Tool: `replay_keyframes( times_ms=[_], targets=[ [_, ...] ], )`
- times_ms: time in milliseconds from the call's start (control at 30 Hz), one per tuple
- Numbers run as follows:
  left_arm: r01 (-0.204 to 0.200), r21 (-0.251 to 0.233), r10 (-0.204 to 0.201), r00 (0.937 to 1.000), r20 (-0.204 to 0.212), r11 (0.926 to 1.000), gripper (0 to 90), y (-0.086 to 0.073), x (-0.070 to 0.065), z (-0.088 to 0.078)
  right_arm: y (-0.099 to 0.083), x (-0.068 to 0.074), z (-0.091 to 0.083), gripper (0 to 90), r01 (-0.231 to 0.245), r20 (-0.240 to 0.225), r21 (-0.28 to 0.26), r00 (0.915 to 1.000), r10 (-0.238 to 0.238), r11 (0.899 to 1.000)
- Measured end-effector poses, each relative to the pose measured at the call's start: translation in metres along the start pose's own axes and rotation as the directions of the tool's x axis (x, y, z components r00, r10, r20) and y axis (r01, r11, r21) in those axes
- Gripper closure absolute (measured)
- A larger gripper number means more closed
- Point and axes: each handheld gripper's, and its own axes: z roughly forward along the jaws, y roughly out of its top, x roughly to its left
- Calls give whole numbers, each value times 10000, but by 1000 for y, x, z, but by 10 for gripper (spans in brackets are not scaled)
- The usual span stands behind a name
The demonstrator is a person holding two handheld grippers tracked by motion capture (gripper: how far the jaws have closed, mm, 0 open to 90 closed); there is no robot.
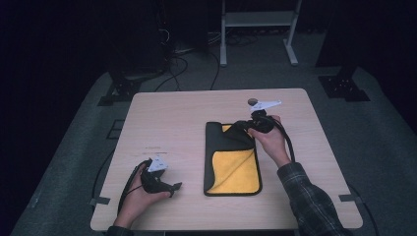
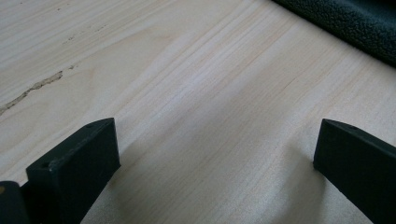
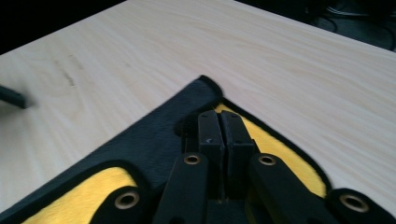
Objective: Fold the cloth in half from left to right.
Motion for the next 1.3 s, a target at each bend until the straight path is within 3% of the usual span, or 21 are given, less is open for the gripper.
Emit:
replay_keyframes(
  times_ms=[267, 433, 667, 767, 900, 1000, 1067, 1200, 1300],
  targets=[
    [3, -5, -3, 10000, -4, 10000, 0, 0, 0, 0, 0, -34, 1, 874, -574, 884, 85, 9945, 564, 9983],
    [5, -2, -5, 10000, -4, 10000, 0, 0, 0, 0, -2, -52, 6, 873, -704, 1502, 494, 9867, 623, 9963],
    [7, -7, -7, 10000, -5, 10000, 0, 0, 0, 0, -10, -69, 20, 872, -1132, 1804, 943, 9790, 949, 9891],
    [4, -3, -4, 10000, -4, 10000, 0, 0, 0, 0, -15, -74, 26, 870, -1319, 1996, 1172, 9741, 1068, 9843],
    [3, 1, -3, 10000, -4, 10000, 0, 0, 0, 0, -23, -81, 34, 838, -1538, 2634, 1661, 9588, 1065, 9740],
    [4, -1, -4, 10000, -4, 10000, 0, 0, 0, 0, -26, -85, 32, 774, -1769, 2736, 1483, 9528, 1316, 9730],
    [4, 1, -4, 10000, -5, 10000, 0, 0, 0, 0, -25, -87, 26, 738, -1925, 2468, 1079, 9556, 1613, 9753],
    [6, -1, -6, 10000, -7, 10000, 0, 0, 0, 0, -18, -87, 11, 731, -1799, 2433, 575, 9565, 1610, 9820],
    [17, 0, -17, 10000, -18, 10000, 0, 0, 0, 0, -13, -80, -1, 730, -1475, 2279, 353, 9642, 1358, 9884]
  ],
)
